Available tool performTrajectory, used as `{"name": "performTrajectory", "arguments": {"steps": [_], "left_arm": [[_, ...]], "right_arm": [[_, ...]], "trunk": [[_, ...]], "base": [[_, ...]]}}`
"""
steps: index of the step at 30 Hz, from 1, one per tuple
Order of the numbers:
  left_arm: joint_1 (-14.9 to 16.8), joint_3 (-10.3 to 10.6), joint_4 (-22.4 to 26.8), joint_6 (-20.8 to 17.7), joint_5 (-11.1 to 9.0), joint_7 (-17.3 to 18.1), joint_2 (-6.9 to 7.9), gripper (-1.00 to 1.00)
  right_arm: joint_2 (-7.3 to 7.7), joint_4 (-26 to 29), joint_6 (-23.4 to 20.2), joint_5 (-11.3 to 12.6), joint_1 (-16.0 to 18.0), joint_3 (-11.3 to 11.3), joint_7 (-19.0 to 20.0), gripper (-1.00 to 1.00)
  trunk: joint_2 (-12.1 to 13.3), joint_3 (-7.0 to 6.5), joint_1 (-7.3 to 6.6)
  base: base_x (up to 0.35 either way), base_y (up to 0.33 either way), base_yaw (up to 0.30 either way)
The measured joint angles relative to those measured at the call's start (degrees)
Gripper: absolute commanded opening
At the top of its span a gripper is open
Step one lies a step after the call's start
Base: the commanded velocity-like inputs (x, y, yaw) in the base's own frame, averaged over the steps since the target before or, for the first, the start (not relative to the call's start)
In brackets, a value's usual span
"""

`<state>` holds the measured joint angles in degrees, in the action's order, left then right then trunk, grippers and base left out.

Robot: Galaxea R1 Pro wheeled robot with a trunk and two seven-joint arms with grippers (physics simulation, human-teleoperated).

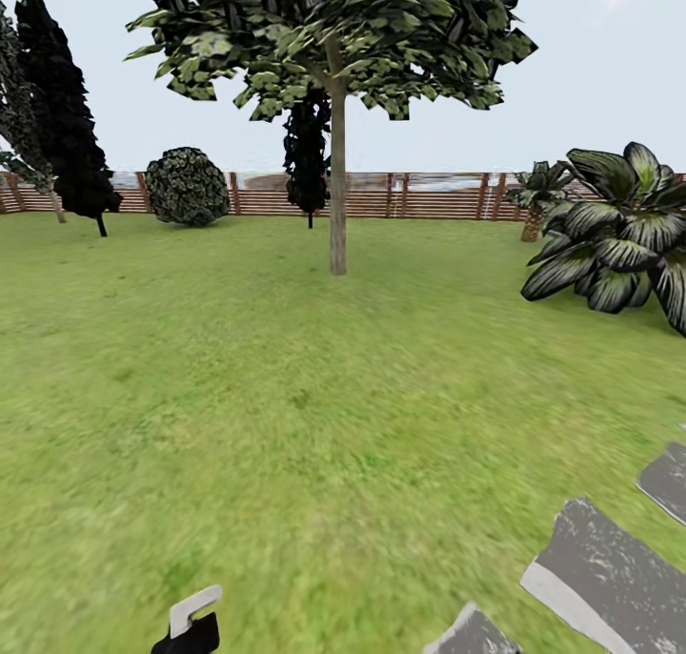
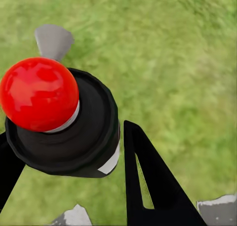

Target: In the garden, pick up the pesticide atomizer on the floor and spray pesticide onto both trees until each tree trunk is fully covered.

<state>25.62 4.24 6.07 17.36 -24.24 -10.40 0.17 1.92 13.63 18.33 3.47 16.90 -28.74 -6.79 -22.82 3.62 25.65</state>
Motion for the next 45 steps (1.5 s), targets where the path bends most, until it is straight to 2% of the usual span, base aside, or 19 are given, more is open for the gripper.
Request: {"name": "performTrajectory", "arguments": {"steps": [11,30,37,45], "left_arm": [[0.0,0.04,0.0,0.0,0.03,0.01,0.0,-1.0],[-0.01,0.04,0.0,0.0,0.02,0.01,0.0,-1.0],[0.02,0.04,0.0,0.0,0.04,0.01,-0.01,-1.0],[0.0,0.04,0.0,0.0,0.05,0.01,0.0,-1.0]], "right_arm": [[-0.12,-0.03,-0.02,0.09,0.0,-0.36,-0.03,1.0],[-0.42,-0.06,0.11,-0.58,0.0,0.79,0.17,1.0],[-0.41,-0.03,0.09,-0.61,0.0,3.29,0.14,1.0],[-0.37,-0.04,0.08,-0.6,0.0,3.69,0.13,1.0]], "trunk": [[0.02,0.0,0.07],[0.02,-0.01,0.07],[0.02,-0.01,0.07],[0.02,-0.01,0.07]], "base": [[0.299,0.0,0.0],[0.29,0.0,0.0],[0.275,0.0,0.0],[0.266,0.0,0.0]]}}
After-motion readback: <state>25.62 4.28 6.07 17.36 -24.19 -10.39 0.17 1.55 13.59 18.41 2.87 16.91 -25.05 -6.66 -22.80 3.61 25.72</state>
